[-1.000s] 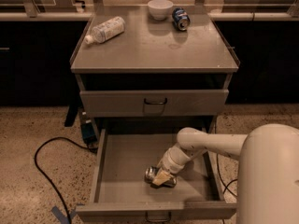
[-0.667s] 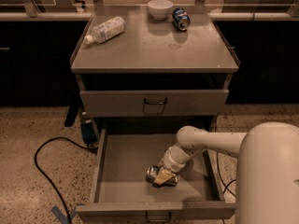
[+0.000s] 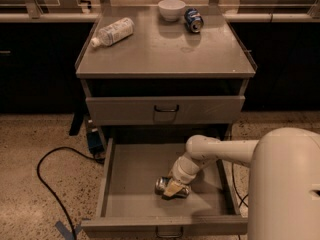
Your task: Place redbull can into middle drawer
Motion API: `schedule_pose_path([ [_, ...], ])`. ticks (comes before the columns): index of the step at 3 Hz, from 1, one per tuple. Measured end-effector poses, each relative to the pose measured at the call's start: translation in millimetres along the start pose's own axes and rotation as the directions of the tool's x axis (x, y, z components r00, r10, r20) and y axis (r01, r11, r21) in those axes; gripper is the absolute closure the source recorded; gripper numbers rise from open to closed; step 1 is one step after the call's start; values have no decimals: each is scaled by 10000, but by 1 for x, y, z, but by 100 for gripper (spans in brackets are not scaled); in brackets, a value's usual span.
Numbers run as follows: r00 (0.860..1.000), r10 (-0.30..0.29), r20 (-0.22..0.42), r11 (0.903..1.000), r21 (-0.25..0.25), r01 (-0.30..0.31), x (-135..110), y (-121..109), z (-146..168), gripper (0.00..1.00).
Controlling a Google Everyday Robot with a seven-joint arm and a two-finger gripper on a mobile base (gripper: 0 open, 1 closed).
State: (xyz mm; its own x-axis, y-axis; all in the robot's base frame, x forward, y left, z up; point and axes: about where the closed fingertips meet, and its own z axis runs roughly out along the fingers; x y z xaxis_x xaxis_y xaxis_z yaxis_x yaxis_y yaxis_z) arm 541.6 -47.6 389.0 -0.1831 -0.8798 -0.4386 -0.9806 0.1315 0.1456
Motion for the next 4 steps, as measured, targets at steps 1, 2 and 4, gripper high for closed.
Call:
schedule_pose_path([
  [1,9997,-88,-227,9985,534,100,-14,-20,0,100],
  [2,9995,-54,-305,9973,737,77,-21,-27,-1,100],
  [4,9972,522,-534,9979,418,-500,0,-29,14,100],
])
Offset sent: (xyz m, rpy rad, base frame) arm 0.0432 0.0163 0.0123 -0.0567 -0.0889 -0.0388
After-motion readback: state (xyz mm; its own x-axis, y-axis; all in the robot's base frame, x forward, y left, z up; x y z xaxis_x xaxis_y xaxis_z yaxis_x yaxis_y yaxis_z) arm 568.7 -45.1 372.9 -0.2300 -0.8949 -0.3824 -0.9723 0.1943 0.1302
